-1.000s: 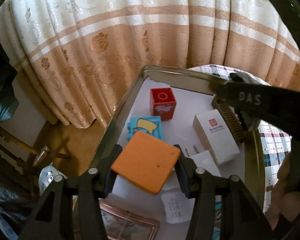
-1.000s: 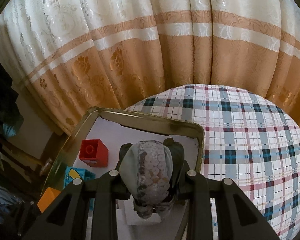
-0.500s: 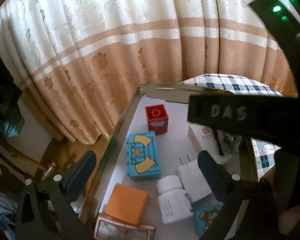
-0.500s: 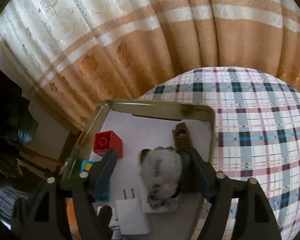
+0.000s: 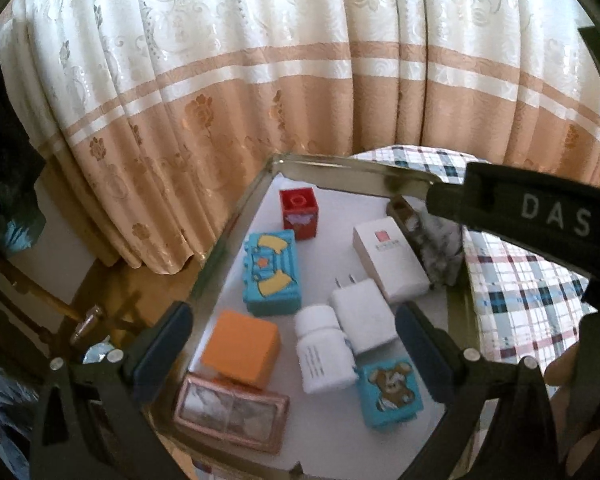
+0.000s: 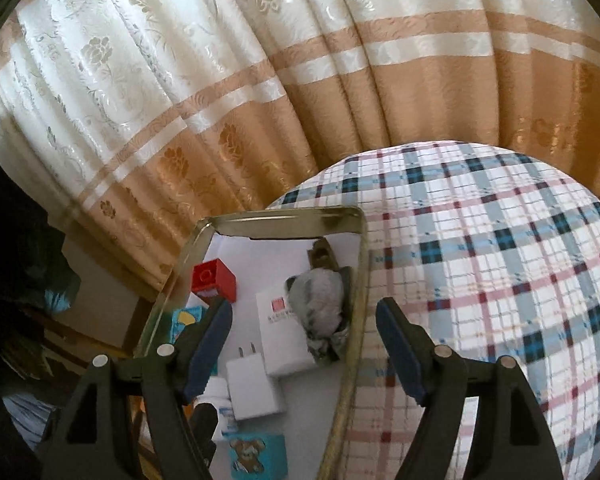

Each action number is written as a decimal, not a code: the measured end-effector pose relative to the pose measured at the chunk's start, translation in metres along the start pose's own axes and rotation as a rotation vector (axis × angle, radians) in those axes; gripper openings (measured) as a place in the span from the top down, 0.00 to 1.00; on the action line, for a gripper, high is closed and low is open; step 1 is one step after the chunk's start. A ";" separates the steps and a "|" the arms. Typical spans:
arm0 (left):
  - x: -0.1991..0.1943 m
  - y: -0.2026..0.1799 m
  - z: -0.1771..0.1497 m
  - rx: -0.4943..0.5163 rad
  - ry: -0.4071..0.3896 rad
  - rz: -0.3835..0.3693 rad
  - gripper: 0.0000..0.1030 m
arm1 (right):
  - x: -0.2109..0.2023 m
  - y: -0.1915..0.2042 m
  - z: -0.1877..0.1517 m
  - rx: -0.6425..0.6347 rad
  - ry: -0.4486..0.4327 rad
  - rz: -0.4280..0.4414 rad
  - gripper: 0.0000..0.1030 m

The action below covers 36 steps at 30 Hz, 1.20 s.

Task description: Organize rigid objects

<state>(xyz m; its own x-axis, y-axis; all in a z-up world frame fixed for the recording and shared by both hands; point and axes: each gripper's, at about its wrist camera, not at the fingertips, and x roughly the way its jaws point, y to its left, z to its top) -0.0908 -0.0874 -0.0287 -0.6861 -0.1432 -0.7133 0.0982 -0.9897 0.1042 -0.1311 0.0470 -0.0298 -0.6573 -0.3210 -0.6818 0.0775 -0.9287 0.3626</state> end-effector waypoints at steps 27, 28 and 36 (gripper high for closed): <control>-0.038 0.011 -0.039 -0.100 -0.220 0.111 0.00 | -0.090 -0.013 -0.072 -0.075 -0.467 -0.103 0.23; -0.039 0.012 -0.040 -0.104 -0.238 0.112 0.00 | -0.094 -0.014 -0.075 -0.083 -0.496 -0.125 0.20; -0.044 0.010 -0.042 -0.112 -0.217 0.074 0.00 | -0.093 -0.023 -0.082 -0.056 -0.422 -0.124 0.14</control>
<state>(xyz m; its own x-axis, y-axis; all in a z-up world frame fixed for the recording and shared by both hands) -0.0297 -0.0911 -0.0253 -0.8114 -0.2232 -0.5402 0.2247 -0.9723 0.0642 -0.0104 0.0830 -0.0264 -0.9118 -0.1137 -0.3947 0.0117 -0.9677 0.2517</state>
